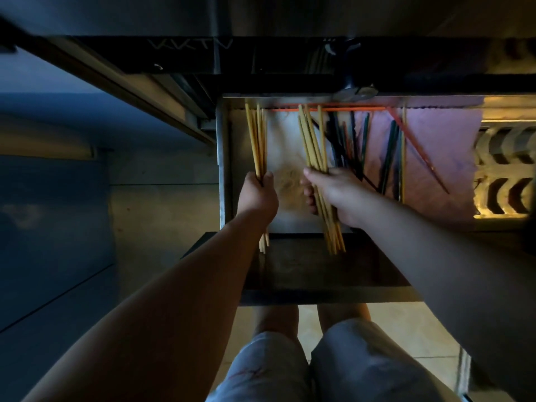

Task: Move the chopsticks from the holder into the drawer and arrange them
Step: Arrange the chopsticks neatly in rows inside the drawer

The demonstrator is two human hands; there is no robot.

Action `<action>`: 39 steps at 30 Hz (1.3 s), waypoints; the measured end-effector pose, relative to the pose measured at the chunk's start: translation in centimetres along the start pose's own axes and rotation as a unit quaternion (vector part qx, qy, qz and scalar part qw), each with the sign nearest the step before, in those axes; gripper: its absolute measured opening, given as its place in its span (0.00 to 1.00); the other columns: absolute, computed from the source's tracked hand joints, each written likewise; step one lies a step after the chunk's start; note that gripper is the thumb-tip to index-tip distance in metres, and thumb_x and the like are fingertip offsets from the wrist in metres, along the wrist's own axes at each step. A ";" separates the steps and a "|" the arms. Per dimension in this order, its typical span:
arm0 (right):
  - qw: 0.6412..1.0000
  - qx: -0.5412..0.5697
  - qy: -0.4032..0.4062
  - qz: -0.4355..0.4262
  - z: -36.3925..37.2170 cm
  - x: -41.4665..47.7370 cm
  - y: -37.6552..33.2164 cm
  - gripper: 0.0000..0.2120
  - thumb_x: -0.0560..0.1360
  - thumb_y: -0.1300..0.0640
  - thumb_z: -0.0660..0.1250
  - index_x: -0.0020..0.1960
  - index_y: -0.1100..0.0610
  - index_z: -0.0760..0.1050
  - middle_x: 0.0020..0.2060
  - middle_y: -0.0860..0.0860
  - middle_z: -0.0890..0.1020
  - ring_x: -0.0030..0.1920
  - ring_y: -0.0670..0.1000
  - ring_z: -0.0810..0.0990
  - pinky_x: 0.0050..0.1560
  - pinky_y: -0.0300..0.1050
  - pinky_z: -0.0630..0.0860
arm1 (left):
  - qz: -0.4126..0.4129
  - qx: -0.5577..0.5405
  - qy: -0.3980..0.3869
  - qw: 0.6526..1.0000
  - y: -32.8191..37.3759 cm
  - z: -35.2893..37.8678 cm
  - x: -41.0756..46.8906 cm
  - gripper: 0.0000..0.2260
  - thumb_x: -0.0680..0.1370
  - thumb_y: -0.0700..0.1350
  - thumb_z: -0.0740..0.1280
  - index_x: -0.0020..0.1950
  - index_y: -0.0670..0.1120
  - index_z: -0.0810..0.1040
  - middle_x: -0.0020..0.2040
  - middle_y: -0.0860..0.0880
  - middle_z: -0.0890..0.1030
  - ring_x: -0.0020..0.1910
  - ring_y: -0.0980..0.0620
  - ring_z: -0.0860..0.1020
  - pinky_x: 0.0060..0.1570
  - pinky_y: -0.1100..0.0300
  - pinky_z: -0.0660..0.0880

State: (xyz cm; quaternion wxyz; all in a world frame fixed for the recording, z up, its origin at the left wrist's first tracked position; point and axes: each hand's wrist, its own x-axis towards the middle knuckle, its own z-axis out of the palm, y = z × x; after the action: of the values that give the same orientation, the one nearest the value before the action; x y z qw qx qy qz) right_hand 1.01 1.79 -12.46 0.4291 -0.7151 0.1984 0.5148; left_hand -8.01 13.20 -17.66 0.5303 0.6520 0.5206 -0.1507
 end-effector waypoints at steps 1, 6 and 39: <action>1.000 0.008 -0.012 0.001 0.5 0.4 -0.1 0.10 0.78 0.52 0.66 0.43 0.57 0.80 0.27 0.48 0.81 0.25 0.45 0.80 0.25 0.38 0.76 | 0.002 0.001 0.003 1.000 -0.1 -0.2 0.1 0.11 0.82 0.51 0.58 0.55 0.44 0.72 0.39 0.50 0.76 0.35 0.52 0.75 0.31 0.59 0.68; 0.998 -0.057 -0.024 0.017 3.2 2.4 0.5 0.07 0.77 0.54 0.66 0.53 0.54 0.78 0.39 0.49 0.80 0.32 0.45 0.81 0.20 0.31 0.72 | -0.033 0.028 0.017 0.999 -0.6 -1.2 0.7 0.14 0.81 0.44 0.59 0.65 0.40 0.72 0.52 0.44 0.79 0.48 0.46 0.79 0.40 0.60 0.71; 0.968 -0.205 0.120 -0.081 4.5 5.9 2.5 0.13 0.76 0.58 0.64 0.60 0.52 0.74 0.57 0.49 0.78 0.53 0.48 0.75 0.50 0.42 0.71 | 0.032 0.415 -0.132 0.900 -1.3 -0.3 0.4 0.43 0.79 0.47 0.63 0.76 0.51 0.29 0.76 0.53 0.29 0.78 0.43 0.50 0.72 0.45 0.58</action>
State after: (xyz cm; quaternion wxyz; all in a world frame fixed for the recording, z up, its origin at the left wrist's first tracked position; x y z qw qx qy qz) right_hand -1.08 5.00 -19.32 0.2863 -0.8580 0.0799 0.4190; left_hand -9.08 13.53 -18.57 0.2801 0.8032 0.3154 -0.4206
